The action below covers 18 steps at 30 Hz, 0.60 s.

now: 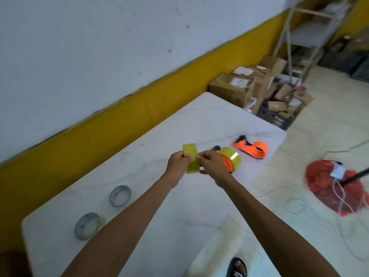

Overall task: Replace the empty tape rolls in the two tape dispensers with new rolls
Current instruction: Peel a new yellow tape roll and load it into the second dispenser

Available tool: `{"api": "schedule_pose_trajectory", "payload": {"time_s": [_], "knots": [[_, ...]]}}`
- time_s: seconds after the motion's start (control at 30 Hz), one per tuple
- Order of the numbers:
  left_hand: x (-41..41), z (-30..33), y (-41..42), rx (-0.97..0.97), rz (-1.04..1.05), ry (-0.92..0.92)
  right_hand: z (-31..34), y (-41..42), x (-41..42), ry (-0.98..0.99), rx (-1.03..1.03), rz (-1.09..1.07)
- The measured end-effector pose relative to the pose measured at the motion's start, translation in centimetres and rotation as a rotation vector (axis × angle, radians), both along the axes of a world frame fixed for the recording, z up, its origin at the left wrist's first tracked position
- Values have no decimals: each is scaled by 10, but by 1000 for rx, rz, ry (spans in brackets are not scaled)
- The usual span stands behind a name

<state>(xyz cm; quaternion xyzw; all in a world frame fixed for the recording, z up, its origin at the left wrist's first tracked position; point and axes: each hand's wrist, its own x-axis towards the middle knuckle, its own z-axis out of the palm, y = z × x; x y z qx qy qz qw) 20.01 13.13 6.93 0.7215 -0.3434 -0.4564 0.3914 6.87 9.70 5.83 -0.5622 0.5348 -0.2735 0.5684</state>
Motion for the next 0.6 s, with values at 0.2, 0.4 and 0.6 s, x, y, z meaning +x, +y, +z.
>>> {"api": "schedule_pose_trajectory", "payload": {"time_s": [0.2,0.4,0.6], "knots": [[-125,0,-65,10,-159,12,-5,-46,-131,-19,11,-150],[-232,-13,-118,5,-266,55,-5,-80,-242,-1,28,-247],[-300,-26,-155,16,-295,105,-10,-114,-310,18,78,-295]]}}
